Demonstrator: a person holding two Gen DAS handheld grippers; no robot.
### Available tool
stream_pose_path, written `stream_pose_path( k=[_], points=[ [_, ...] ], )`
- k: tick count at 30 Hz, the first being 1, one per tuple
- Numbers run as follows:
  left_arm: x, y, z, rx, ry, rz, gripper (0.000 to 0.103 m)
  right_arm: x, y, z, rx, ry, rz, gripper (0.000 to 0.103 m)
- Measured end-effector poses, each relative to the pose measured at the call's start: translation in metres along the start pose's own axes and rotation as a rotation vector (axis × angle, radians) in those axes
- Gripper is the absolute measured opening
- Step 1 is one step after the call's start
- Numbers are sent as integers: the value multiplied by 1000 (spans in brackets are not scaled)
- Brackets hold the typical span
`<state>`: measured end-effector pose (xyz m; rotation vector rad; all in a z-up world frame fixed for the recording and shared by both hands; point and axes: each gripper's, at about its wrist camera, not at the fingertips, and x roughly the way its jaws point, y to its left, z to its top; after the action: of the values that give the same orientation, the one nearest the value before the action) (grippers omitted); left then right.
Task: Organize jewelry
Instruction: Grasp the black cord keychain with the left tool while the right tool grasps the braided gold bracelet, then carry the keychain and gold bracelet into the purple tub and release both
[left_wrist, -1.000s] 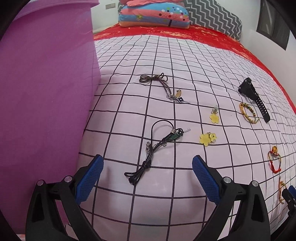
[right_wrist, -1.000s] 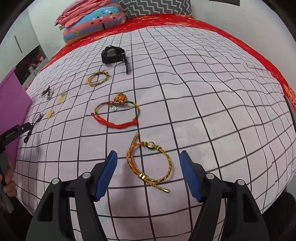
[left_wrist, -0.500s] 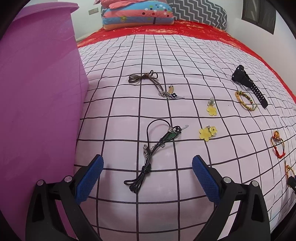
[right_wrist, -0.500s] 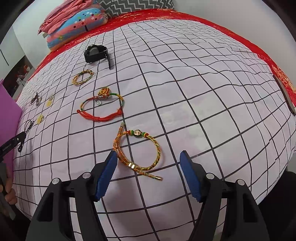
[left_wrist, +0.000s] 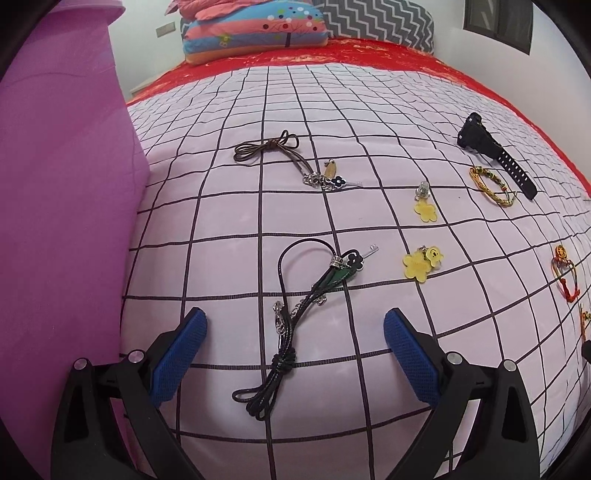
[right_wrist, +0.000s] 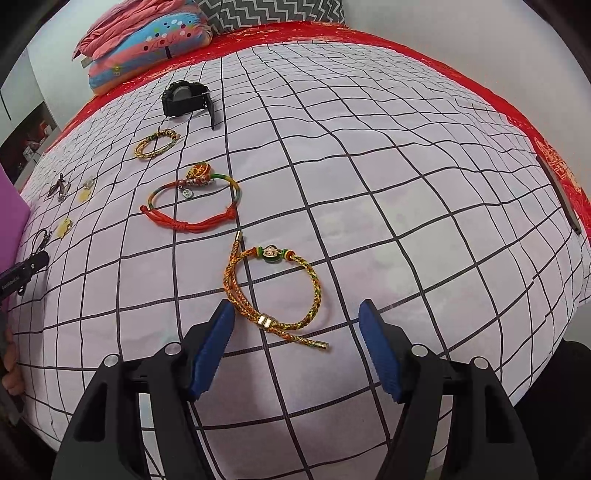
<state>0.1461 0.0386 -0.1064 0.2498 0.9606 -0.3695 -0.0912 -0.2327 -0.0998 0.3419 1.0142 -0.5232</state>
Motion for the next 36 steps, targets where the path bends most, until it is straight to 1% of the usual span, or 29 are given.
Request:
stream_pose_path(
  k=[2, 4, 6, 7, 9, 10, 12, 13, 14, 15, 18, 22, 27, 32, 36],
  points=[
    [0, -1, 1, 11, -1, -10, 90, 0, 2, 0, -10, -4, -6, 66],
    [1, -3, 2, 26, 4, -20, 87, 0, 3, -1, -18, -8, -1, 60],
    [-1, -5, 3, 35, 2, -36, 78, -1, 9, -1, -45, -15, 2, 41],
    [-1, -7, 4, 40, 1, -42, 71, -1, 13, -1, -63, -17, 5, 37],
    [-3, -11, 4, 53, 1, -52, 57, -2, 19, -2, -87, -20, 6, 26],
    [-3, -13, 4, 58, 1, -58, 53, -2, 21, -3, -94, -21, 9, 25],
    [-5, -18, 4, 67, 2, -77, 37, -2, 23, -3, -109, -21, 16, 16],
    [-5, -19, 3, 73, 1, -81, 32, -2, 25, -3, -118, -21, 16, 12],
    [-5, -22, 3, 85, 1, -83, 19, -2, 27, -3, -128, -19, 15, 8],
    [-6, -24, 3, 94, 1, -84, 7, -2, 28, -3, -135, -19, 13, 8],
    [-7, -26, 1, 99, -6, -78, 5, -4, 27, -3, -132, -19, 26, 7],
    [-12, -24, 1, 78, 7, -91, 5, -6, 26, -4, -129, -19, 41, 7],
    [-25, -27, -6, 81, 10, -102, 5, -11, 26, -4, -119, -17, 78, 7],
    [-48, -29, -12, 66, -9, -125, 5, -21, 29, -2, -125, -29, 117, 7],
    [-67, -31, -17, 40, -28, -141, 5, -33, 35, 1, -148, -55, 140, 7]
  ],
)
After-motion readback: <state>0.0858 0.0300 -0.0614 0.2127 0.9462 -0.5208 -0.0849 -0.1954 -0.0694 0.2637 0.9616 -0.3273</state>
